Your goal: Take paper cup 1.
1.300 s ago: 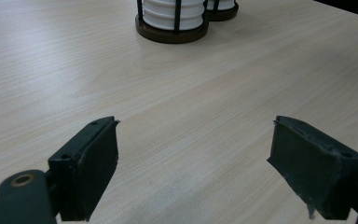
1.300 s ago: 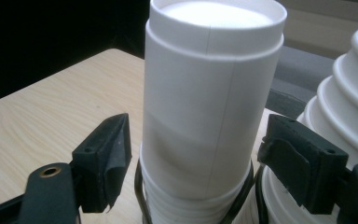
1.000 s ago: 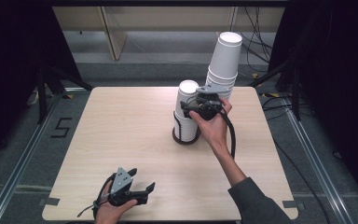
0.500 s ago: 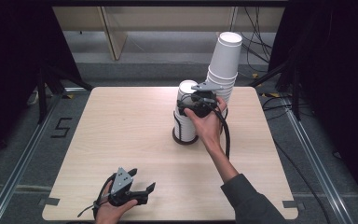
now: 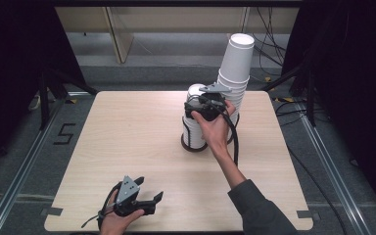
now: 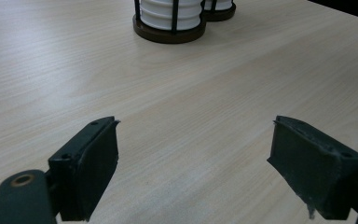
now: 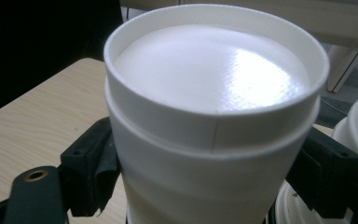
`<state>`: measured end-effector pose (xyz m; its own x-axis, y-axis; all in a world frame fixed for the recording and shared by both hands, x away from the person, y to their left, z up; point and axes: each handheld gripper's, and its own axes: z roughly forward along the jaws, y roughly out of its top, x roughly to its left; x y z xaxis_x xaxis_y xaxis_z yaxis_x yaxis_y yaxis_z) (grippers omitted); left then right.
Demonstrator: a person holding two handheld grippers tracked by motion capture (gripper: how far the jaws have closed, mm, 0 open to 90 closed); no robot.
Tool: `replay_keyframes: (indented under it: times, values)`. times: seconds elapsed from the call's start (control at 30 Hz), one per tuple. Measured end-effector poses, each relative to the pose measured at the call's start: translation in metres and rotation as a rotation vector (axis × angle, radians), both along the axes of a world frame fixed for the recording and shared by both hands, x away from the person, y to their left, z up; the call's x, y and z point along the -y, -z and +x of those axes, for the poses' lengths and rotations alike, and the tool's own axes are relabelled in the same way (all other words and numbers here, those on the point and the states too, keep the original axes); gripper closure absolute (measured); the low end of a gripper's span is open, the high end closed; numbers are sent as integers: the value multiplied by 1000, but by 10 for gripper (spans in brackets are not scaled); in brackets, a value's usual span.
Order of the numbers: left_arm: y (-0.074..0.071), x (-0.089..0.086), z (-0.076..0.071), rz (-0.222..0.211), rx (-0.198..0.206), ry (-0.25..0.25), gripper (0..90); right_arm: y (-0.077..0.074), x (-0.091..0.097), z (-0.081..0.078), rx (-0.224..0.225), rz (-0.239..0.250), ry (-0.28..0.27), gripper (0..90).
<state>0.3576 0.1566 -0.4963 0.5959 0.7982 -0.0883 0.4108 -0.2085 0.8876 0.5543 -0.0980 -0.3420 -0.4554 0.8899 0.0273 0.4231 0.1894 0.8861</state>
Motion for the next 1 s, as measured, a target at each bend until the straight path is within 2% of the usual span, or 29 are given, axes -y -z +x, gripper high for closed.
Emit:
replay_keyframes:
  times: [0.17,0.23,0.37,0.73,0.87,0.9,0.93,1.0]
  values:
    - [0,1,0,1,-3,3,148,-8,1,-4,31,3,5,200]
    - [1,1,0,-6,1,12,148,-10,1,-5,23,16,8,201]
    - [0,1,0,1,-4,2,148,-21,4,-7,54,19,-2,204]
    - [0,1,0,3,-4,6,149,-39,7,-13,71,39,-16,209]
    - [1,1,1,-10,-3,8,148,-59,9,-20,110,38,-42,210]
    - [1,1,1,-10,-3,8,149,-59,9,-20,110,38,-42,210]
    - [1,1,0,-8,-2,7,148,-67,10,-22,132,46,-53,210]
    - [1,1,0,-7,0,11,149,-71,10,-25,129,52,-51,210]
